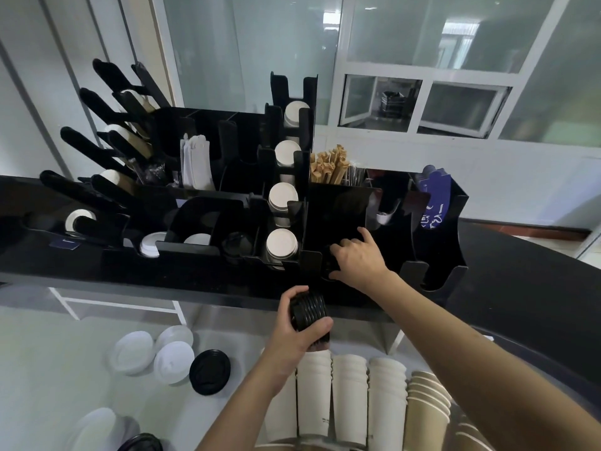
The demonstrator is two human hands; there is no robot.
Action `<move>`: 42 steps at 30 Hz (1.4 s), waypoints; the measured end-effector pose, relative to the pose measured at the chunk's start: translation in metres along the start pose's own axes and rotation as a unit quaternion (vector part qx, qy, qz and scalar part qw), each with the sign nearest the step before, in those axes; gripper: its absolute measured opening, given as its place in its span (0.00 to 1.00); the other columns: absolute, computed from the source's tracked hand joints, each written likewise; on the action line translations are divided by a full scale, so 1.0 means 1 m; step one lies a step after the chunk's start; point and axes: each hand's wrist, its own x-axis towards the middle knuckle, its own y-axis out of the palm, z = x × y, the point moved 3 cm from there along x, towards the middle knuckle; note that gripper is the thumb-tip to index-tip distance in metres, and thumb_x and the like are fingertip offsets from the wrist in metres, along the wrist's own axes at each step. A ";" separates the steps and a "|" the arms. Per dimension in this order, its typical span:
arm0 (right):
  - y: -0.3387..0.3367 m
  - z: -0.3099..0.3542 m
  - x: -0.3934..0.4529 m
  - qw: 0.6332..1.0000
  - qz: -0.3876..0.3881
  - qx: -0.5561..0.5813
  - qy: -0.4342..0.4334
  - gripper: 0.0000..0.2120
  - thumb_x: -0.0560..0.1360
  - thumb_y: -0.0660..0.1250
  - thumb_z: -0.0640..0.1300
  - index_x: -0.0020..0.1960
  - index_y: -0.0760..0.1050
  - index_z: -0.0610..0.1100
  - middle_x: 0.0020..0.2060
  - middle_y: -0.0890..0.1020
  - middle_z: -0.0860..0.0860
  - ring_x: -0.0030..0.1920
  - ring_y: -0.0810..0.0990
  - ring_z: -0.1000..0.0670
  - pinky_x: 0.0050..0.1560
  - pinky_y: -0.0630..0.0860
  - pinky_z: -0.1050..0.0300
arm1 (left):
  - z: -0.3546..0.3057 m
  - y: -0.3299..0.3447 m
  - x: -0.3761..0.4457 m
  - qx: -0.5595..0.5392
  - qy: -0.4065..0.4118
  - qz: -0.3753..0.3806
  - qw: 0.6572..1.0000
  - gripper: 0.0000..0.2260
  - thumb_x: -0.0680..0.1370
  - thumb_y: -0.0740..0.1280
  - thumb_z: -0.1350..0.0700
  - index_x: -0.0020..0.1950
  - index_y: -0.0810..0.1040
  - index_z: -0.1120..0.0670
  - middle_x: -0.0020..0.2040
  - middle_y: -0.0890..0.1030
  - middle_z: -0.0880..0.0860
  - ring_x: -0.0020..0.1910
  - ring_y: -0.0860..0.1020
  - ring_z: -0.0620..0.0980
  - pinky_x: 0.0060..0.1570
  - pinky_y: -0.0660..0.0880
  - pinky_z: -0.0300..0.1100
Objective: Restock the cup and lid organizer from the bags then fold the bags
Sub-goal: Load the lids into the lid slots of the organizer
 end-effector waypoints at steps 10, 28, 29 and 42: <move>-0.002 0.009 0.001 0.999 0.037 -0.029 -0.025 0.11 0.77 0.69 0.57 0.48 0.81 0.49 0.45 0.84 0.51 0.52 0.81 0.47 0.63 0.65 0.49 | 0.003 -0.004 0.000 -0.009 -0.001 -0.008 1.000 0.28 0.75 0.77 0.60 0.69 0.71 0.42 0.61 0.76 0.58 0.55 0.81 0.54 0.51 0.84 0.55; -0.037 -0.008 -0.085 0.876 -0.059 0.478 0.021 0.25 0.77 0.72 0.39 0.72 0.76 0.52 0.67 0.79 0.58 0.68 0.75 0.60 0.72 0.72 0.58 | -0.004 -0.001 -0.009 -0.026 0.016 0.006 1.000 0.29 0.74 0.78 0.61 0.69 0.72 0.42 0.62 0.76 0.61 0.56 0.82 0.58 0.53 0.83 0.58; -0.040 -0.006 -0.099 0.858 -0.053 0.511 0.019 0.27 0.76 0.72 0.37 0.72 0.75 0.53 0.68 0.78 0.59 0.71 0.72 0.62 0.74 0.69 0.60 | -0.005 0.000 -0.009 -0.027 0.016 0.010 0.999 0.30 0.73 0.79 0.60 0.69 0.72 0.41 0.63 0.76 0.61 0.57 0.82 0.58 0.54 0.83 0.59; -0.052 0.009 -0.169 0.797 0.002 0.604 -0.010 0.45 0.70 0.82 0.45 0.79 0.62 0.64 0.73 0.70 0.62 0.74 0.72 0.55 0.73 0.73 0.47 | -0.006 0.038 -0.004 0.021 0.026 0.087 0.996 0.34 0.69 0.81 0.54 0.71 0.72 0.40 0.66 0.79 0.52 0.63 0.81 0.53 0.53 0.83 0.56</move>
